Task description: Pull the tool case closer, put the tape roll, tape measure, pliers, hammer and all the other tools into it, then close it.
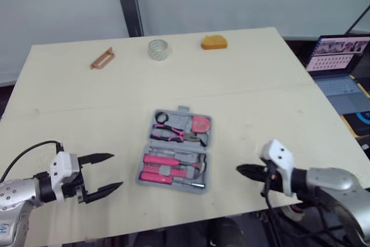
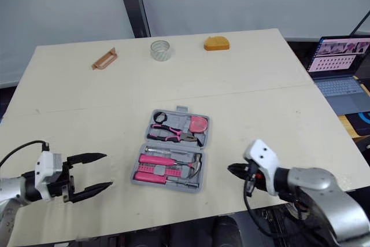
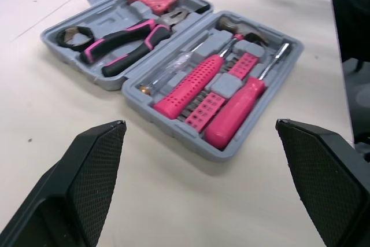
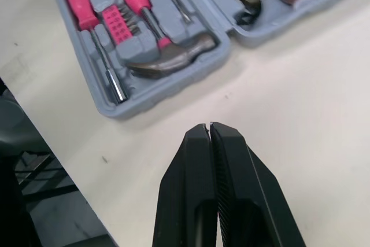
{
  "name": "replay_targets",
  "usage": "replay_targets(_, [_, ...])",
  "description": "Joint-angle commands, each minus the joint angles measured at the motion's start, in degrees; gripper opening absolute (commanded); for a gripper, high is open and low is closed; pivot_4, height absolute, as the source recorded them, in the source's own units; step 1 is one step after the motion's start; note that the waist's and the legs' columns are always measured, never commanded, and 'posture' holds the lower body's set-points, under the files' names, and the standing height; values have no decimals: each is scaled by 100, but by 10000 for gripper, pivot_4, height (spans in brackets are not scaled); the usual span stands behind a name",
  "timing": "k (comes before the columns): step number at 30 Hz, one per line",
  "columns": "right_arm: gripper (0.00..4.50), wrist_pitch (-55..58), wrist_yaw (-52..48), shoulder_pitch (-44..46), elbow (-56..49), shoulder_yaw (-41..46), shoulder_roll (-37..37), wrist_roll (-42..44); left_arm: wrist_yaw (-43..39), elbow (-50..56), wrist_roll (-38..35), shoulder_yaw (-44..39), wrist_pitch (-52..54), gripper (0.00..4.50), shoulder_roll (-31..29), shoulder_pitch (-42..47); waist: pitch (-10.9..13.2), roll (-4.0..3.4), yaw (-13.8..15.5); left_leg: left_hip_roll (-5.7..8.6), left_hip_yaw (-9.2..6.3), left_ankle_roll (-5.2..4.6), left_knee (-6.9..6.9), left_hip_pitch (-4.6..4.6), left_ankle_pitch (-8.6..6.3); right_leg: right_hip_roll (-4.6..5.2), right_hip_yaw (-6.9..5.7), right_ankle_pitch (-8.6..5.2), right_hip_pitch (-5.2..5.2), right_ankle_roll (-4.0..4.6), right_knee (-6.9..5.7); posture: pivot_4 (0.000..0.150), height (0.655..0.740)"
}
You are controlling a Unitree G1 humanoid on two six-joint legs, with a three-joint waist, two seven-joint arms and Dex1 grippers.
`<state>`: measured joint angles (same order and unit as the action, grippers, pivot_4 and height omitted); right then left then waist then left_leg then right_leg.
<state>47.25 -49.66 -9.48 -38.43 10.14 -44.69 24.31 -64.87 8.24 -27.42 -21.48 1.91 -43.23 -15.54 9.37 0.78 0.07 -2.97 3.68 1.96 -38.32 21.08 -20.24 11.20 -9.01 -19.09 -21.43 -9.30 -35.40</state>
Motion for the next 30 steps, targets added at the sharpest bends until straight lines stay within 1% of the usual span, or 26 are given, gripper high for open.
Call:
replay_targets(1, [6425, -137, -115, -358, -106, 293, -150, 158, 171, 82, 30, -87, -23, 45000, 80, -109, -1, 2, 4, 0, 0, -1, 0, 0, 0, 0, 0, 0, 2, 0, 0, 1500, 7400])
replay_targets(2, [9115, -190, -139, -431, -66, 321, -181, 163, 205, 67, 81, -58, -61, 45000, 83, -98, -1, 2, 4, 0, 0, -1, -2, 0, 0, 0, 0, 0, 2, 0, 1, 1500, 7400])
replay_targets(3, [13712, -244, -151, -478, -29, 337, -204, 166, 229, 55, 117, -37, -80, 45000, 86, -82, -2, 3, 3, 0, 0, 0, -8, 0, 0, 0, 0, 0, 4, 0, 1, 1500, 7400])
replay_targets(9, [44426, -449, -91, -553, 42, 340, -284, 194, 319, 55, 95, -13, -6, 45000, 86, -2, -2, 4, 28, 0, -2, -3, -21, 1, -2, 0, 1, 0, 9, 0, 1, 1500, 7400])
replay_targets(12, [45000, -475, 35, -463, 162, 308, -285, 137, 336, 64, 75, 3, 42, 36950, 75, 27, -3, 5, 29, 0, -1, -3, -22, 1, -2, 0, 0, 0, 10, 0, 1, 1500, 7400])
replay_targets(13, [45000, -451, 54, -394, 217, 281, -289, 146, 346, 68, 76, 17, 61, 32251, 74, 51, -3, 5, 30, 0, -1, -3, -22, 1, -2, 0, 0, 0, 10, 0, 1, 1500, 7400])
replay_targets(16, [35752, -449, 68, -206, 299, 200, -299, 170, 352, 79, 64, 65, 141, 16979, 69, 140, -3, 5, 41, 0, -1, -3, -25, 2, -2, 0, 0, 0, 11, 0, 1, 1500, 7400])
replay_targets(17, [29654, -444, 74, -153, 313, 168, -299, 170, 350, 76, 67, 79, 156, 10109, 67, 167, -3, 5, 46, 0, -1, -3, -25, 1, -2, 0, 0, 0, 11, 0, 1, 1500, 7400])
replay_targets(18, [25818, -449, 78, -107, 329, 137, -297, 162, 351, 69, 73, 90, 163, 6256, 67, 190, -3, 5, 48, 0, -2, -3, -25, 1, -2, 0, 0, 0, 11, 0, 0, 1500, 7400])
replay_targets(19, [21139, -457, 86, -53, 353, 103, -289, 150, 357, 57, 83, 107, 172, 1425, 67, 225, -3, 5, 49, 0, -2, -3, -25, 1, -2, 0, 0, 0, 11, 0, 1, 1500, 7400])
replay_targets(20, [16280, -457, 96, 3, 377, 71, -279, 142, 367, 44, 93, 121, 178, 0, 66, 262, -3, 6, 53, 0, -2, -3, -26, 2, -2, 0, 0, 0, 11, 0, 1, 1500, 7400])
replay_targets(23, [476, -469, 140, 164, 453, -43, -241, 107, 400, 22, 95, 156, 210, 0, 68, 365, -3, 5, 80, 0, -2, -3, -29, 2, -2, 0, 0, 0, 11, 0, 0, 1500, 7400])
replay_targets(27, [121, -504, 242, 440, 607, -248, -160, 29, 458, -79, 120, 255, 276, 0, 91, 582, -3, 5, 111, 0, -2, -4, -33, 4, -2, 0, 0, 0, 11, 0, 0, 1500, 7400])
replay_targets(30, [121, -515, 387, 739, 868, -477, -84, -118, 606, -384, 225, 428, 371, 0, 121, 1014, -4, 5, 141, 0, -2, -4, -45, 4, -2, 0, 0, 1, 13, 1, -5, 1500, 7400])
